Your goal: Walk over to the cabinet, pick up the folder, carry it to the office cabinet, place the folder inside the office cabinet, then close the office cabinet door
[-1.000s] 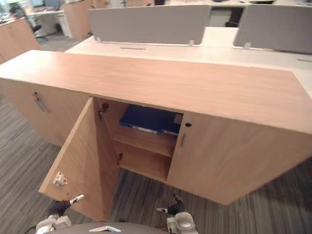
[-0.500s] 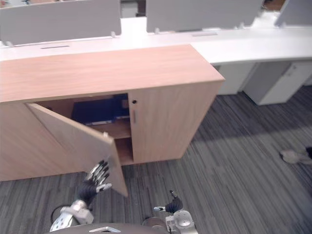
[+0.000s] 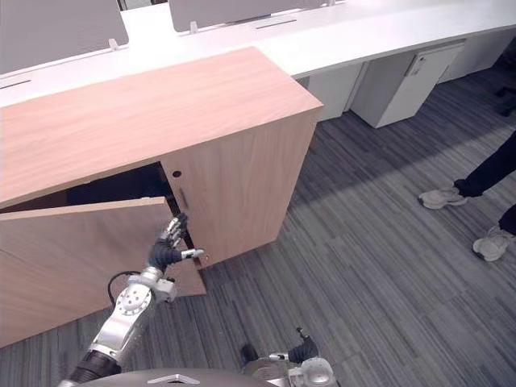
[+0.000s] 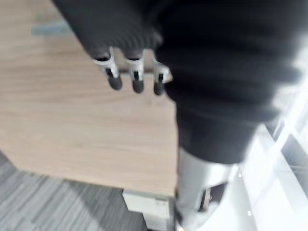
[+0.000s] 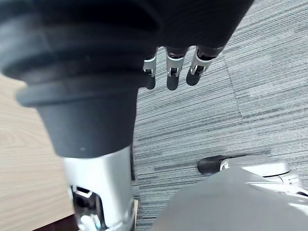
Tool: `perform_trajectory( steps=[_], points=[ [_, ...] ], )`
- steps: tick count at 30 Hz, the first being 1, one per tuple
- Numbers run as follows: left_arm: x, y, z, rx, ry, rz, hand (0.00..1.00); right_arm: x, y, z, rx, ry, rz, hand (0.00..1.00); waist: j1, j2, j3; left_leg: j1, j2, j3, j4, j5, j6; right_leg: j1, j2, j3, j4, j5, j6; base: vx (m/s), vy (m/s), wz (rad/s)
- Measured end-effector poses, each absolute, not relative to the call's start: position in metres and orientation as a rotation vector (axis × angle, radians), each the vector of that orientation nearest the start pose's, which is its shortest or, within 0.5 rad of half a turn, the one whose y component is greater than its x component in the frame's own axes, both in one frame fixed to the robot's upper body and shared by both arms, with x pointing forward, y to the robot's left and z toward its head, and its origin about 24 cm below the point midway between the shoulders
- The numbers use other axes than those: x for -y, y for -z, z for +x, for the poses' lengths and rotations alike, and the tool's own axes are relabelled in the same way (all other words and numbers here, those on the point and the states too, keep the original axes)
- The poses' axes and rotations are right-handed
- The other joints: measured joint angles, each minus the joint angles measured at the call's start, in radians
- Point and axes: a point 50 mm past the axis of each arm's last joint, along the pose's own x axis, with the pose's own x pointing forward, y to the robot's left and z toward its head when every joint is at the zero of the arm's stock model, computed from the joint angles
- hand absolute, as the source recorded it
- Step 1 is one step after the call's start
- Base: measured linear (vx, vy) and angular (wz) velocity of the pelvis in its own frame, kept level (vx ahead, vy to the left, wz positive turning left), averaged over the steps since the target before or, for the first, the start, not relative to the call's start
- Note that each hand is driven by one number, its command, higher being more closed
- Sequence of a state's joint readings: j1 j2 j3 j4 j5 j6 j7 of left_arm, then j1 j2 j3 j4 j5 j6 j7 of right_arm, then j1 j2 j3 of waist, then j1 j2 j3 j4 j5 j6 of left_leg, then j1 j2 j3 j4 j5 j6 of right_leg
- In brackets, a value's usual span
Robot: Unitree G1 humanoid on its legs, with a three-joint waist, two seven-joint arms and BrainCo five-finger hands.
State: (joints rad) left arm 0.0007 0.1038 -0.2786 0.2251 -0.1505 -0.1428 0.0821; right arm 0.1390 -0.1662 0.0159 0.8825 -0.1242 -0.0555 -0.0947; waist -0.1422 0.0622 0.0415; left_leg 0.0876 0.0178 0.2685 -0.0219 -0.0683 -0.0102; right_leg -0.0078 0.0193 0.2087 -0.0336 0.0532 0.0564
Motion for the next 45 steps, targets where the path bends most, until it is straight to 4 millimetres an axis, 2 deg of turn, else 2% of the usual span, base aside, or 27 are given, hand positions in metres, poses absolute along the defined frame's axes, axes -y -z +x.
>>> perform_trajectory(
  steps=[3,8,11,18,23,27,31,35,37,38,40,45],
  points=[
    [-0.117,0.002,0.250,-0.115,0.145,0.028,0.00,0.218,0.143,0.110,-0.959,0.129,-0.311,0.00,0.001,-0.001,0.000,-0.002,-0.004,-0.020,0.000,0.000,0.000,0.007,-0.007,-0.016,-0.006,0.000,0.000,0.02,0.019,0.16],
    [-0.131,0.002,0.254,-0.114,0.107,0.080,0.00,0.220,0.144,0.108,-0.974,0.146,-0.303,0.00,0.002,-0.003,0.000,-0.002,-0.010,-0.023,-0.004,0.002,0.003,0.008,-0.015,-0.031,-0.013,0.000,-0.001,-0.06,-0.009,0.03],
    [-0.136,0.006,0.254,-0.133,0.097,0.086,0.00,0.219,0.146,0.104,-0.988,0.147,-0.296,0.00,0.001,-0.005,0.000,0.008,-0.018,-0.029,-0.040,0.032,0.012,0.006,-0.019,-0.048,-0.018,0.004,-0.006,-0.07,-0.018,0.09],
    [-0.145,0.011,0.252,-0.161,0.121,0.105,0.00,0.216,0.149,0.098,-1.016,0.155,-0.269,0.00,0.008,-0.042,-0.007,0.012,-0.027,-0.064,-0.063,0.059,0.010,0.015,-0.030,-0.087,-0.030,0.003,-0.004,-0.08,-0.009,0.13],
    [-0.146,0.014,0.248,-0.179,0.132,0.068,0.00,0.212,0.151,0.097,-1.024,0.156,-0.253,0.00,0.009,-0.059,-0.010,-0.001,-0.041,-0.084,-0.064,0.066,0.021,0.021,-0.048,-0.110,-0.047,0.014,0.010,-0.02,0.013,0.15],
    [-0.149,0.031,0.228,-0.253,0.132,0.026,0.00,0.212,0.153,0.093,-1.045,0.186,-0.220,0.00,0.014,-0.068,-0.012,-0.003,-0.052,-0.108,-0.064,0.069,0.026,0.031,-0.058,-0.132,-0.046,0.014,0.011,0.02,0.018,0.15],
    [-0.156,0.046,0.208,-0.325,0.123,0.015,0.00,0.212,0.155,0.091,-1.064,0.201,-0.198,0.00,0.037,-0.081,-0.012,-0.004,-0.056,-0.131,-0.064,0.069,0.027,0.040,-0.064,-0.153,-0.046,0.010,0.017,0.00,-0.009,0.20],
    [-0.179,0.078,0.184,-0.495,0.041,0.037,0.00,0.212,0.156,0.093,-1.079,0.203,-0.195,0.00,0.055,-0.085,-0.012,-0.004,-0.060,-0.138,-0.064,0.073,0.032,0.044,-0.068,-0.163,-0.046,0.008,0.018,-0.04,-0.022,0.07],
    [-0.197,0.102,0.164,-0.638,-0.024,0.076,0.00,0.212,0.156,0.093,-1.083,0.216,-0.182,0.00,0.061,-0.091,-0.011,-0.003,-0.061,-0.142,-0.064,0.075,0.035,0.046,-0.069,-0.168,-0.046,0.007,0.020,-0.05,-0.023,0.05],
    [-0.201,0.107,0.159,-0.674,-0.042,0.086,0.00,0.212,0.156,0.094,-1.083,0.216,-0.182,0.00,0.061,-0.093,-0.011,-0.003,-0.062,-0.143,-0.064,0.076,0.036,0.046,-0.070,-0.169,-0.046,0.006,0.021,-0.06,-0.021,0.06],
    [-0.216,0.127,0.134,-0.817,-0.107,0.117,0.00,0.211,0.157,0.093,-1.088,0.222,-0.174,0.00,0.067,-0.102,-0.009,-0.003,-0.065,-0.152,-0.065,0.078,0.040,0.047,-0.072,-0.174,-0.046,0.001,0.026,-0.06,-0.020,0.07],
    [-0.222,0.152,0.090,-1.035,-0.191,0.123,0.00,0.210,0.160,0.090,-1.118,0.232,-0.162,0.00,0.085,-0.115,-0.009,0.001,-0.075,-0.169,-0.065,0.081,0.043,0.063,-0.084,-0.198,-0.046,-0.003,0.030,-0.04,-0.005,0.16]
  ],
)
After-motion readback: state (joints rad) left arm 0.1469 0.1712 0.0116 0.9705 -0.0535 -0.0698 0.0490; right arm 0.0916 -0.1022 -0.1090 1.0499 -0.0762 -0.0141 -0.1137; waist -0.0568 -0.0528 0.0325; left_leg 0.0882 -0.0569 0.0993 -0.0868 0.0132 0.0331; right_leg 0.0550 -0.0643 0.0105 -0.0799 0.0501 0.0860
